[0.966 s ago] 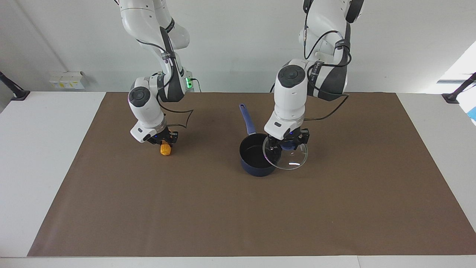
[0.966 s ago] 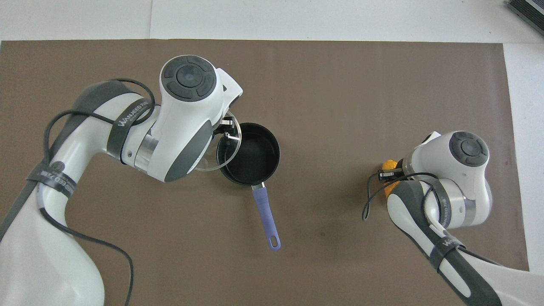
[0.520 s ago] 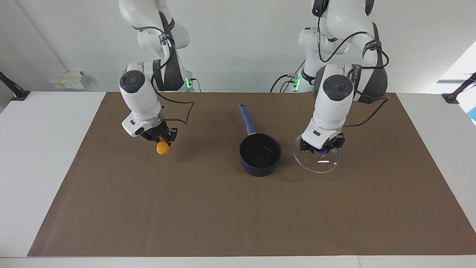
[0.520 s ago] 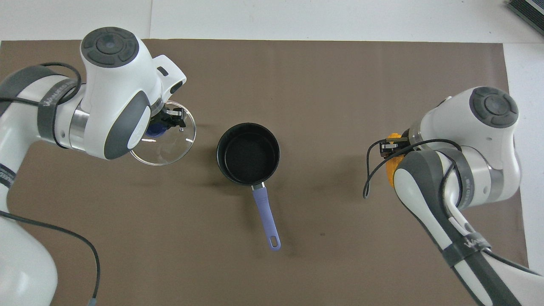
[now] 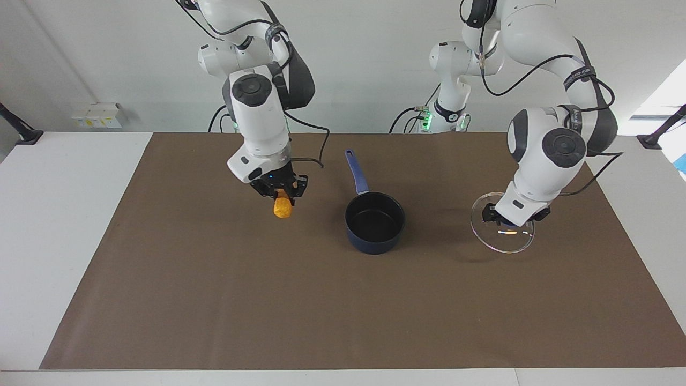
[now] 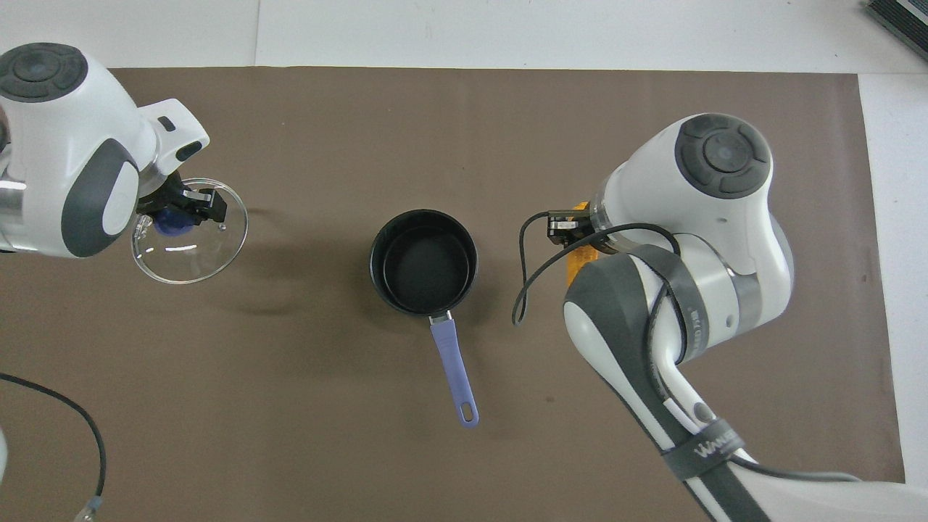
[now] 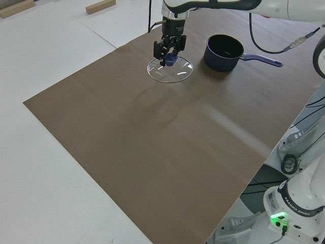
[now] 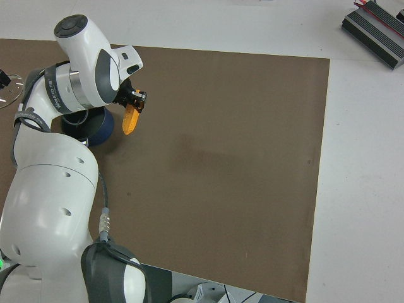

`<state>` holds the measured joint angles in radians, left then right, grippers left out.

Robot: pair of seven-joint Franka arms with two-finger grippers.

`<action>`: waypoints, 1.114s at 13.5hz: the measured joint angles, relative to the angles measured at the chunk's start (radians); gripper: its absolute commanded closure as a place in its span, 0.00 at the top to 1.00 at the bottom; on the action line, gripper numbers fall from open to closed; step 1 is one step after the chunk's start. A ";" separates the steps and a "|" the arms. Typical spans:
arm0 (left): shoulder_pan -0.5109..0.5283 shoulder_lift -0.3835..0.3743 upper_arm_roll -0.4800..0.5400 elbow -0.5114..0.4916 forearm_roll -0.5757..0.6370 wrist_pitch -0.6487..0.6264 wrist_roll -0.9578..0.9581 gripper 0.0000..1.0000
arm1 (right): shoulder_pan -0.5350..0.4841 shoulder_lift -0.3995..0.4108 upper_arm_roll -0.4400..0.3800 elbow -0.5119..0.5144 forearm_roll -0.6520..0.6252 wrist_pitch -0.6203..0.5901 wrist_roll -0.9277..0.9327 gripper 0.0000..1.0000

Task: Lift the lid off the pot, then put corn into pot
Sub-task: 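Lower the lid onto the table with the left gripper while the right gripper carries corn, then lower the corn into the black pot and open the right gripper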

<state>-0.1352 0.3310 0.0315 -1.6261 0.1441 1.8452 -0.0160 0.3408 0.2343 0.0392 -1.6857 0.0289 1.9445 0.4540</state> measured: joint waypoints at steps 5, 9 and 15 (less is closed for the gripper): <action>0.114 -0.088 0.002 -0.222 0.002 0.190 0.119 0.00 | 0.160 0.219 0.003 0.280 0.004 -0.033 0.274 0.00; 0.148 -0.127 0.002 -0.334 0.009 0.283 0.142 0.00 | 0.243 0.356 0.003 0.375 0.004 0.012 0.372 0.00; 0.173 -0.135 0.002 -0.469 0.011 0.450 0.149 0.64 | 0.247 0.382 0.002 0.376 0.005 0.040 0.377 0.12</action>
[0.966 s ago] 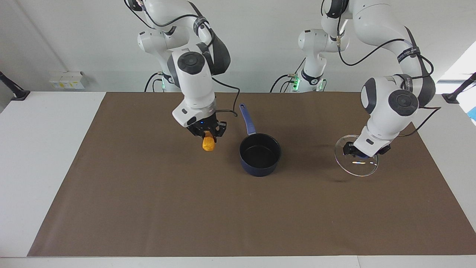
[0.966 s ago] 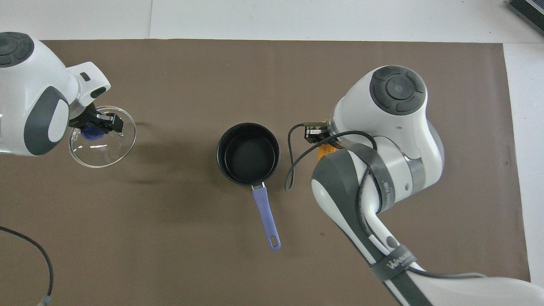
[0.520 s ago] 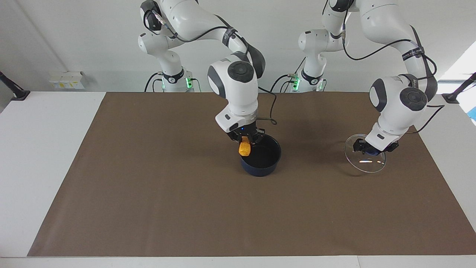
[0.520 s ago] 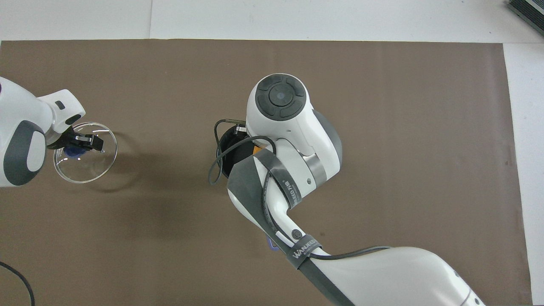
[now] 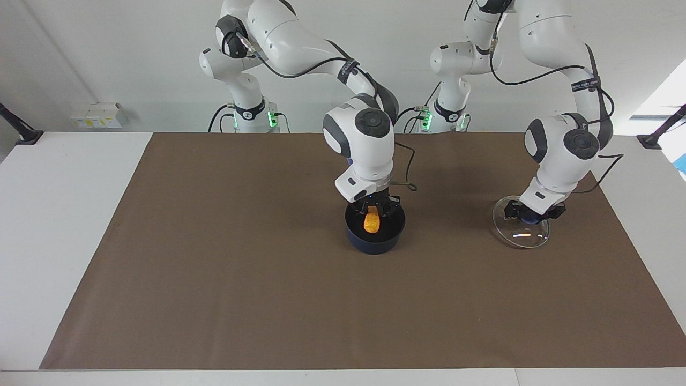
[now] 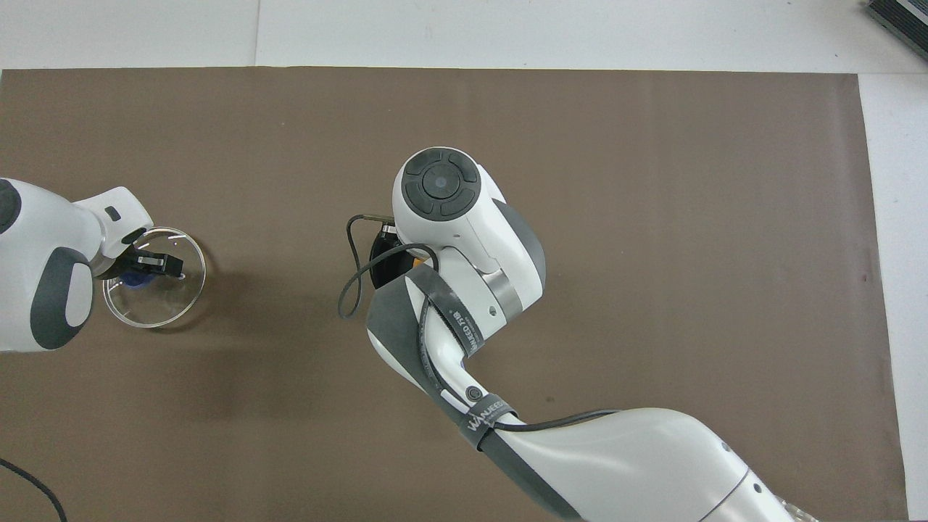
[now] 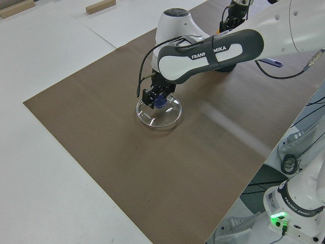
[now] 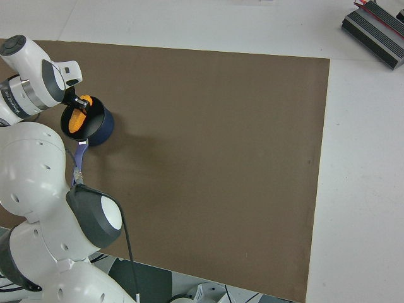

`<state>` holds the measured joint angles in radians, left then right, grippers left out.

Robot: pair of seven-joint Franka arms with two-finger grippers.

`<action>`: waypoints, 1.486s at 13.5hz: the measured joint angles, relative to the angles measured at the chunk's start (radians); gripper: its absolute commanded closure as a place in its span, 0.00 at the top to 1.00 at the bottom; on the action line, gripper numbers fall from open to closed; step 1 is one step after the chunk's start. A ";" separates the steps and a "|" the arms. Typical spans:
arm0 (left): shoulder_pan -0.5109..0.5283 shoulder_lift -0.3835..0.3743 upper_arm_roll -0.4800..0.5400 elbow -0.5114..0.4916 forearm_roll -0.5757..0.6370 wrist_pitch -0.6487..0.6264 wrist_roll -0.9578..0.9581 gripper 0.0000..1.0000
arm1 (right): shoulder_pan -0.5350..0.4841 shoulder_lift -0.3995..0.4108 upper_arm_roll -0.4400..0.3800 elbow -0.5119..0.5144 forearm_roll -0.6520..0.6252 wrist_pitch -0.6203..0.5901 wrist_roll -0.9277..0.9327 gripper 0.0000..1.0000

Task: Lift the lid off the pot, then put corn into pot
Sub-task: 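Lower the corn into the black pot and open the right gripper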

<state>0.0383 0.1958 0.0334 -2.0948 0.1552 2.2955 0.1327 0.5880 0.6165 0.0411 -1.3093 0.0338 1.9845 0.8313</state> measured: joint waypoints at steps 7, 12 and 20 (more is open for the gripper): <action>0.006 -0.015 -0.002 -0.001 0.000 0.009 0.003 1.00 | 0.005 0.031 0.001 -0.028 0.002 0.048 0.000 0.54; 0.003 -0.010 -0.018 0.074 0.000 -0.042 -0.040 1.00 | 0.006 0.036 0.000 -0.053 0.002 0.070 -0.001 1.00; -0.086 -0.011 -0.031 0.280 -0.052 -0.292 -0.114 1.00 | -0.091 -0.152 -0.020 -0.043 -0.027 -0.094 -0.125 1.00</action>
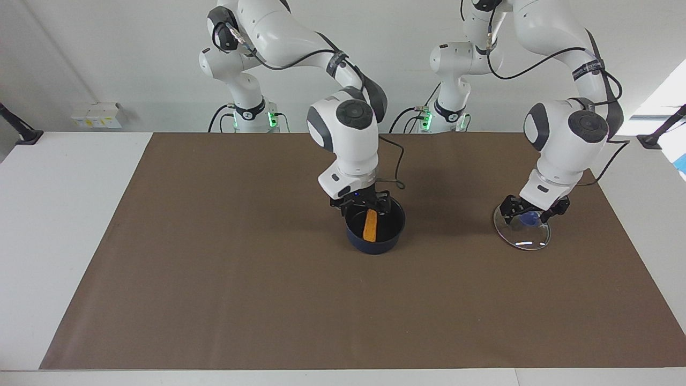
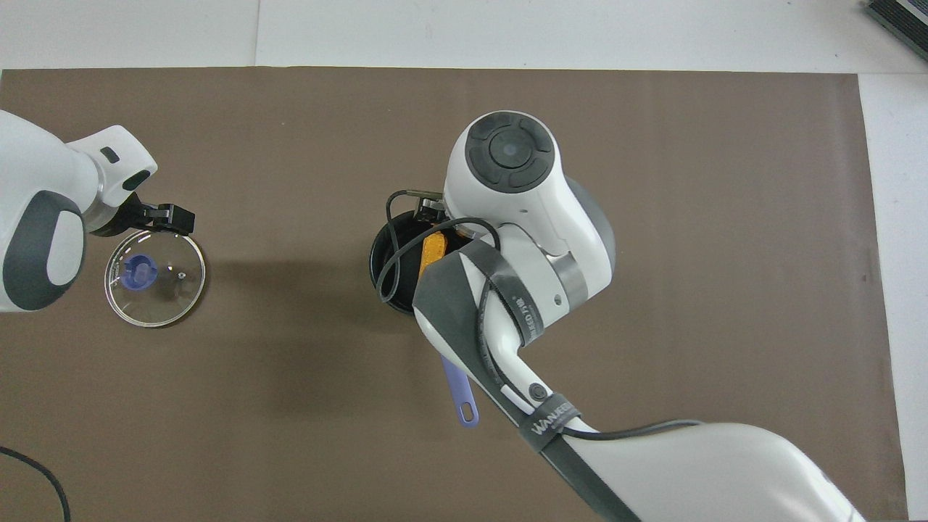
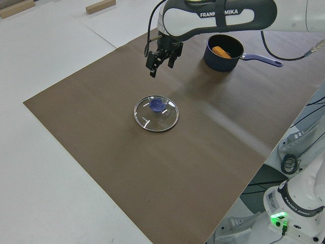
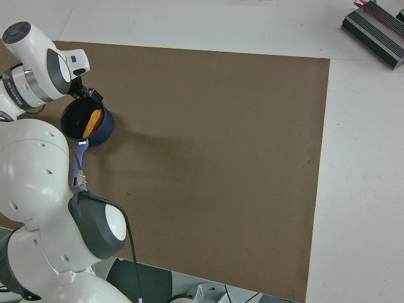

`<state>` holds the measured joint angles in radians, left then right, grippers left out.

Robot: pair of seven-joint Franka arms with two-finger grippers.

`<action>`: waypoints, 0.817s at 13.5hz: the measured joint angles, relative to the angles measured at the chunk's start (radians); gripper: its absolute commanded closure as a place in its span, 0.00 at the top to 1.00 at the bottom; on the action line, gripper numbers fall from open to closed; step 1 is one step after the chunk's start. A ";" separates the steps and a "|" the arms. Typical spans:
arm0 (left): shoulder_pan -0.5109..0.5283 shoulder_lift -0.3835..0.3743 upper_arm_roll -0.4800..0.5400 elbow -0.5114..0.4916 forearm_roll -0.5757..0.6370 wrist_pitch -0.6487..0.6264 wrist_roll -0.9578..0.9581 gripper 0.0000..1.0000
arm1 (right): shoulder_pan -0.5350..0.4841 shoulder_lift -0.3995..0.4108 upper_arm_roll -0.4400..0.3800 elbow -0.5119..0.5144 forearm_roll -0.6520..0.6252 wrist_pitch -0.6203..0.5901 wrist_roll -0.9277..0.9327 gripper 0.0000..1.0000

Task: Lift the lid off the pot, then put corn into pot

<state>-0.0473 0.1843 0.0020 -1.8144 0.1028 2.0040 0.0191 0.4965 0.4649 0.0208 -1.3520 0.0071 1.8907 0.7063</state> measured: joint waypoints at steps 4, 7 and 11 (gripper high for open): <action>0.000 -0.031 -0.006 0.121 0.000 -0.196 0.013 1.00 | -0.124 -0.135 -0.002 -0.001 -0.029 -0.122 -0.129 1.00; 0.000 -0.080 -0.017 0.142 -0.001 -0.263 0.015 1.00 | -0.184 -0.205 -0.002 -0.001 -0.034 -0.151 -0.145 1.00; 0.000 -0.131 -0.020 0.143 -0.018 -0.354 0.026 1.00 | -0.258 -0.317 -0.002 0.001 -0.033 -0.269 -0.219 1.00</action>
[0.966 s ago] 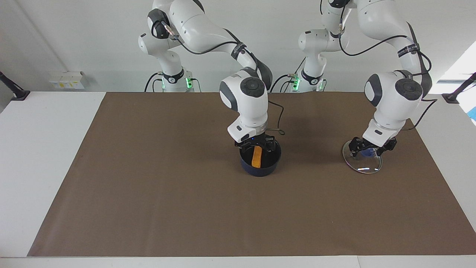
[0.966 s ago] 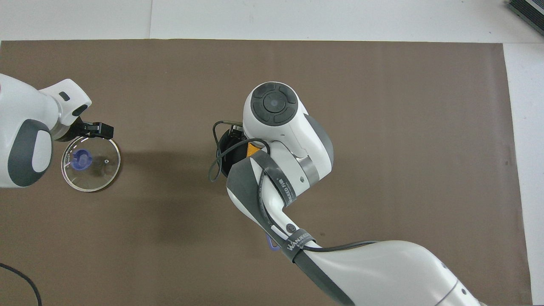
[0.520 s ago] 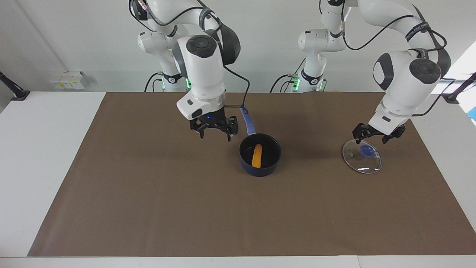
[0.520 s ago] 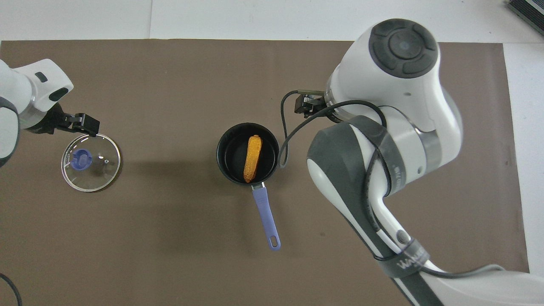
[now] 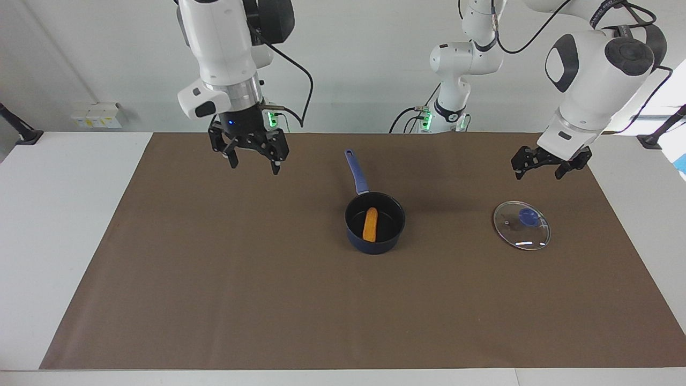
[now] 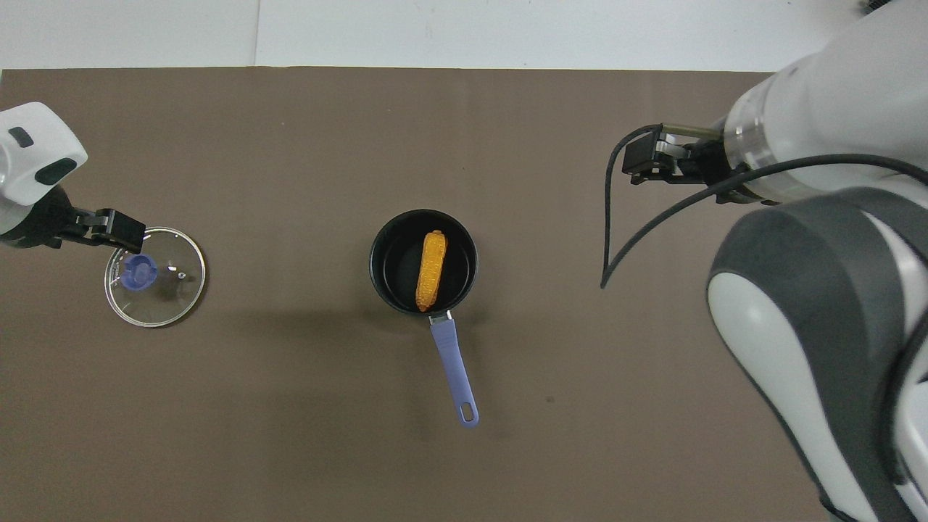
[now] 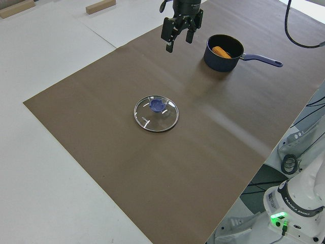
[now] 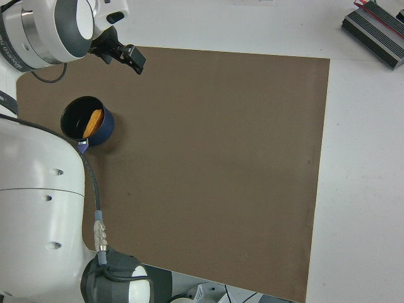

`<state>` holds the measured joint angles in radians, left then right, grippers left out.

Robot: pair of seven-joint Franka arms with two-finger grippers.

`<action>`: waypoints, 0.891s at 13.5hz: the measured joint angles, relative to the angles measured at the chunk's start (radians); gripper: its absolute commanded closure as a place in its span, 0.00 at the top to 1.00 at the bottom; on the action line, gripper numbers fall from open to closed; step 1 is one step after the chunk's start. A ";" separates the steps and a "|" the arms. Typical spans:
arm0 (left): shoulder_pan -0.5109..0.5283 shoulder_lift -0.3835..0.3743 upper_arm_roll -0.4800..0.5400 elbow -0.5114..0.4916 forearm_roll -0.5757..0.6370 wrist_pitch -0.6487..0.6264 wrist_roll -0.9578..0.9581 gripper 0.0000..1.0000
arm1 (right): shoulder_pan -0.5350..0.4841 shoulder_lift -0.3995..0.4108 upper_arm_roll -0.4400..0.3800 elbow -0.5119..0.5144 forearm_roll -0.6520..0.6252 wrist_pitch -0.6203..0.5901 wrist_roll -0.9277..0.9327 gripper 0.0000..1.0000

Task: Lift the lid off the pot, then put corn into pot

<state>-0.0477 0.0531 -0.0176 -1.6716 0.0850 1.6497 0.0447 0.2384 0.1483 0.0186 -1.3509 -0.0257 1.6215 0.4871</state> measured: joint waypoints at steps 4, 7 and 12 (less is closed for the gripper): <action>0.000 -0.025 0.001 0.001 -0.018 -0.022 0.001 1.00 | -0.065 -0.089 0.000 0.001 0.002 -0.125 -0.093 1.00; 0.001 -0.069 0.002 0.001 -0.027 -0.053 0.002 1.00 | -0.148 -0.151 -0.002 -0.001 0.007 -0.222 -0.212 1.00; 0.000 -0.095 0.001 0.027 -0.027 -0.122 0.004 1.00 | -0.233 -0.198 -0.004 -0.073 0.010 -0.242 -0.300 1.00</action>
<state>-0.0472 -0.0423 -0.0162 -1.6449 0.0575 1.5276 0.0491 0.0057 -0.0498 0.0142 -1.4243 -0.0154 1.3791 0.1874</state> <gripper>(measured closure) 0.000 0.000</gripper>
